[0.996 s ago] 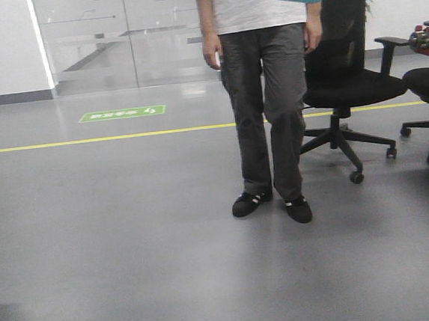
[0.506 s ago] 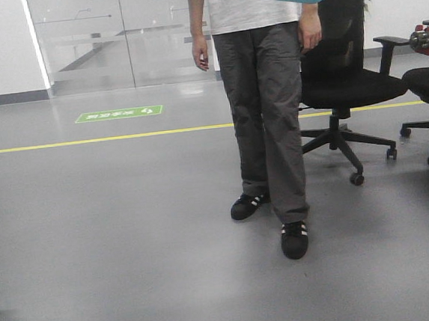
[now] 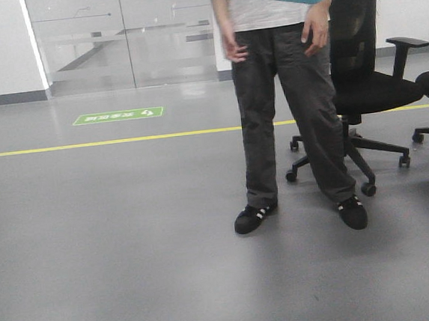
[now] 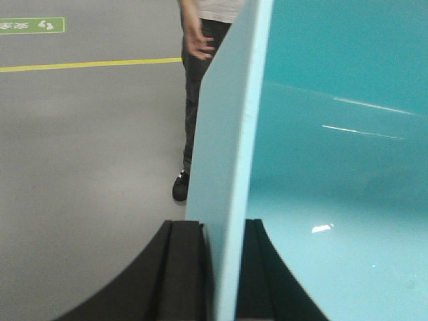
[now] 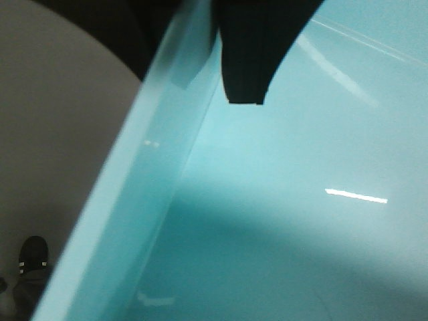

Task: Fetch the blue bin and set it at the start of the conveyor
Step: 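Hold the bin with both grippers while driving to the red conveyor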

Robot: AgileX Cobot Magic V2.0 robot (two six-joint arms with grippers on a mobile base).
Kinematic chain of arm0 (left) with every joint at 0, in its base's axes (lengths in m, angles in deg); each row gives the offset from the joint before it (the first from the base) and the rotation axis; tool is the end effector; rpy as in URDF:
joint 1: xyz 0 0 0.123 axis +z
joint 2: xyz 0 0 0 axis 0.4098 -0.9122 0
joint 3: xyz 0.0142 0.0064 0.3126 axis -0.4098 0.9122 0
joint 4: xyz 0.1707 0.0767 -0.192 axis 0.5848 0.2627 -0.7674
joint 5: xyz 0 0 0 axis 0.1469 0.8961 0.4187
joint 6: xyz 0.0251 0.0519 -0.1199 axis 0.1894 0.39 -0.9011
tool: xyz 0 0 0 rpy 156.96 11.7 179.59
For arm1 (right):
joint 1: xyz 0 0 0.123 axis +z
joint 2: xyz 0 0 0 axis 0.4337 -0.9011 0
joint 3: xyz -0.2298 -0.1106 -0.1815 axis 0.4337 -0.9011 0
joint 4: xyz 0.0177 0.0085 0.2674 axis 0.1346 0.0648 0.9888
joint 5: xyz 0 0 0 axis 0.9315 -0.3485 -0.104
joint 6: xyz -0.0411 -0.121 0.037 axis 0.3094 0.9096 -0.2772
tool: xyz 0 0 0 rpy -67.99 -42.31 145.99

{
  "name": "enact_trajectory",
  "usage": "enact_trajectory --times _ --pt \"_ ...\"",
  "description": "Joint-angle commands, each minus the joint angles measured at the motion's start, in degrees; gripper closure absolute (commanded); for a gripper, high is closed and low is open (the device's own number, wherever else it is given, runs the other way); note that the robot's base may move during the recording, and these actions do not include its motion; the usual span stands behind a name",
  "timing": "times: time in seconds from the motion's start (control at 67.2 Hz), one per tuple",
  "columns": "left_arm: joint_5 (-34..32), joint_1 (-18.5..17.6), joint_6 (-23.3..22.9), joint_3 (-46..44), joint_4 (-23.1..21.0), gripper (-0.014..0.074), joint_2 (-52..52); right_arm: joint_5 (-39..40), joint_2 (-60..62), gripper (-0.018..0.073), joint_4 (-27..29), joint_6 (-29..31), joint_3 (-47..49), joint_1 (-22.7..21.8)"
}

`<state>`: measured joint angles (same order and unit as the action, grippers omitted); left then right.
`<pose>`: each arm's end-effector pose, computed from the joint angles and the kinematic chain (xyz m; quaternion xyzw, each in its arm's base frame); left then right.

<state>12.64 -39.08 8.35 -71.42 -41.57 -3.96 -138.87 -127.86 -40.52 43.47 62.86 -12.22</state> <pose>0.3967 -0.1066 0.4863 0.0723 0.8185 -0.1025 0.5607 0.3503 0.0913 0.4413 -0.0376 0.9139 0.1066 0.3898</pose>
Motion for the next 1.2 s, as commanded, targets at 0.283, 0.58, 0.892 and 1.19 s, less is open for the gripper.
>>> enact_trajectory --times 0.283,0.58,0.892,1.19 --pt "-4.38 0.2 -0.71 -0.85 0.02 0.0708 0.78 -0.61 0.72 0.0711 -2.15 1.85 0.34 -0.18" --pt "-4.38 0.2 -0.71 -0.85 0.02 0.0708 0.78 -0.61 0.72 0.0711 -2.15 1.85 0.34 -0.18" --pt "-4.38 0.2 -0.71 -0.85 0.02 0.0708 0.78 -0.61 0.72 0.0711 -2.15 1.85 0.34 -0.18" --pt "-4.38 0.2 -0.71 -0.85 0.02 0.0708 0.78 -0.61 0.72 0.0711 -2.15 1.85 0.34 -0.18"
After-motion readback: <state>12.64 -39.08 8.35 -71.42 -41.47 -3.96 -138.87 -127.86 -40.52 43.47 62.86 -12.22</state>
